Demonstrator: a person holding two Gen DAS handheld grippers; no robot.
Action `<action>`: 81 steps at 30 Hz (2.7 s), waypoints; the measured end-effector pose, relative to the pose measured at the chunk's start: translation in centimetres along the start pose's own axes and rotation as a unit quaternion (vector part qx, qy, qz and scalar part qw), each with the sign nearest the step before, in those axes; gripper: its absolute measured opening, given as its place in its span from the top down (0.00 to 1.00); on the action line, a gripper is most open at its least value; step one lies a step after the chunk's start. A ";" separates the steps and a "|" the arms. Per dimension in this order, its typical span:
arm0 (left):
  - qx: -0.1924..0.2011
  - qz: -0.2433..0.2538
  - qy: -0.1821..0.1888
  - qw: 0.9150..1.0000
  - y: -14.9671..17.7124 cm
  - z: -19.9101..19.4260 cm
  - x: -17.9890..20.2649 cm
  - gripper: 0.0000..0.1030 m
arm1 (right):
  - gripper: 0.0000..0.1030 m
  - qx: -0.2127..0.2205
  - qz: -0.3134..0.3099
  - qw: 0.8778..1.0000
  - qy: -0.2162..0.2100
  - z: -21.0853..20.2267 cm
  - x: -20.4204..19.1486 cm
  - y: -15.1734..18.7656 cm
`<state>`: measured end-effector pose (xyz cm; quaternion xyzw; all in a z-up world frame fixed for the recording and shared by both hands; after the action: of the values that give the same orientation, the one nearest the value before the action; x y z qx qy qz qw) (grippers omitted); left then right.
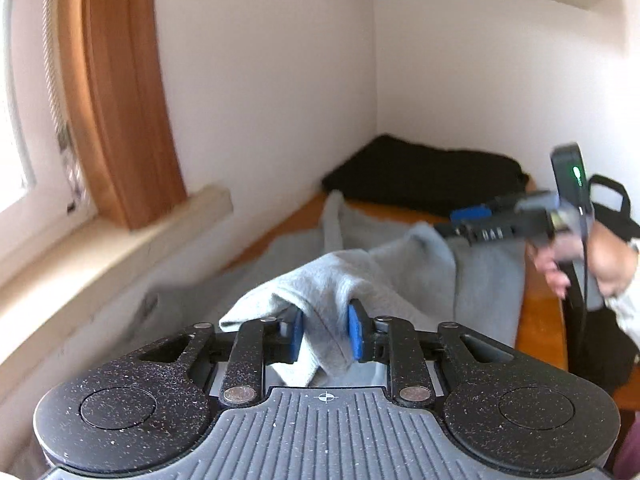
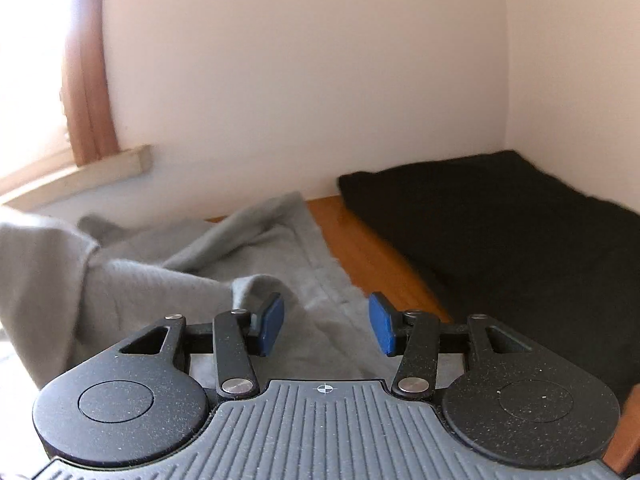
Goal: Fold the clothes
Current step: 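Lay the fabric over the sweatshirt and open the left gripper, then pinch the sweatshirt fabric again with the left gripper and fold it over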
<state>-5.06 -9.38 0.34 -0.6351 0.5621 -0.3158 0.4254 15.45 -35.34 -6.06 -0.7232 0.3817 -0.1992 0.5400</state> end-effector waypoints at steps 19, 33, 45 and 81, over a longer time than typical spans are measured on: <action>-0.023 -0.033 0.000 0.999 -1.1 5.8 -0.8 0.33 | 0.46 -0.038 -0.017 0.998 -0.036 1.8 -1.9 1.6; -0.025 -0.066 0.013 0.997 0.4 6.8 -1.6 0.96 | 0.45 -0.035 -0.016 0.999 -0.039 1.6 -2.0 1.7; -0.010 -0.062 -0.005 0.998 3.3 -7.0 -1.8 0.97 | 0.46 -0.004 0.083 0.994 -0.064 0.9 0.0 1.2; -0.032 -0.086 -0.057 0.994 7.9 -8.4 -3.0 0.90 | 0.45 -0.011 0.077 0.995 -0.062 0.8 -0.3 1.2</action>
<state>-16.49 -8.08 -2.81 -0.7113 0.4898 -0.2965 0.4077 15.44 -34.75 -7.47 -0.7081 0.4043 -0.1076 0.5687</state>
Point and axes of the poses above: each gripper's, at about its wrist camera, not at the fingertips, and z roughly the way its jaws point, x to its right, y to its underside, the point moved 10 cm from there along z, roughly the way its jaws point, and after that the axes turned 9 degrees about x, right-handed, at the moved point
